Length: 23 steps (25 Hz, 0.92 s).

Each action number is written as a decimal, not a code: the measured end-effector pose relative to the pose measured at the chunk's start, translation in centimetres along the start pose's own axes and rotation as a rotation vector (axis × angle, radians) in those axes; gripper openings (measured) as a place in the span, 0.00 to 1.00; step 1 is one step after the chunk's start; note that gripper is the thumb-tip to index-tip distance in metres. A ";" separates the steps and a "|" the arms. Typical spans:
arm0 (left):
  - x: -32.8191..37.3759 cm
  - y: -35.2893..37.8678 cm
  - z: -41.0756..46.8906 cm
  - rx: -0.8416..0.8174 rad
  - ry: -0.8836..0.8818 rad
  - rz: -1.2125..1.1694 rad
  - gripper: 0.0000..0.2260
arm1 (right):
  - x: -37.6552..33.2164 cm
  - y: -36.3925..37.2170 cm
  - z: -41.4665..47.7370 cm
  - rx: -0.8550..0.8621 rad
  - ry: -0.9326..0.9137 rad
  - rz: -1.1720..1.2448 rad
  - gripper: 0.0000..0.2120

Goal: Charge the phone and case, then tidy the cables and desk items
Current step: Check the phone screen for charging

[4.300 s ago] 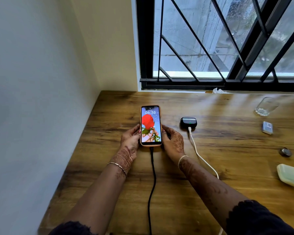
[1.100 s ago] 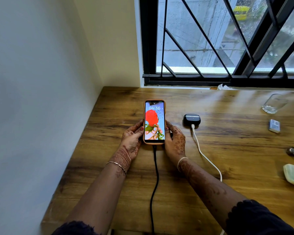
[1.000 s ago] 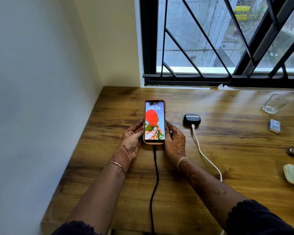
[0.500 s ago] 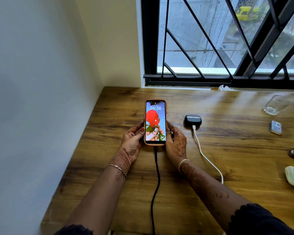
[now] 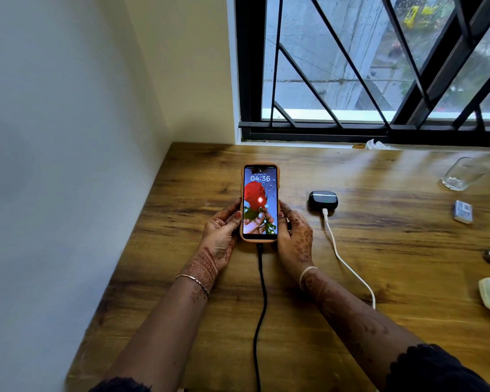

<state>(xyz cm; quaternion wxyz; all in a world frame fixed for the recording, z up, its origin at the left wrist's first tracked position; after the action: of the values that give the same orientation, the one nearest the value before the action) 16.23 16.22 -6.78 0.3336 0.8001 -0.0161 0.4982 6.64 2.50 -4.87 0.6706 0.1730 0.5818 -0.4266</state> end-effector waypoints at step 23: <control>0.1 0.0 -0.1 0.007 -0.020 0.018 0.18 | -0.2 0.0 -0.1 -0.024 0.002 -0.022 0.16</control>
<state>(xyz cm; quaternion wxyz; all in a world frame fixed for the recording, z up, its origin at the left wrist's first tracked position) 16.18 16.33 -6.71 0.3264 0.8059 -0.0248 0.4933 6.62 2.63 -4.71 0.6671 0.1591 0.5895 -0.4267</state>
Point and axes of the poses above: each hand's wrist, its own z-axis towards the middle knuckle, its own y-axis out of the palm, x = y × z, the point moved 9 cm from there along z, towards the middle knuckle, and after that the axes turned 6 degrees about z, right-handed, at the moved point
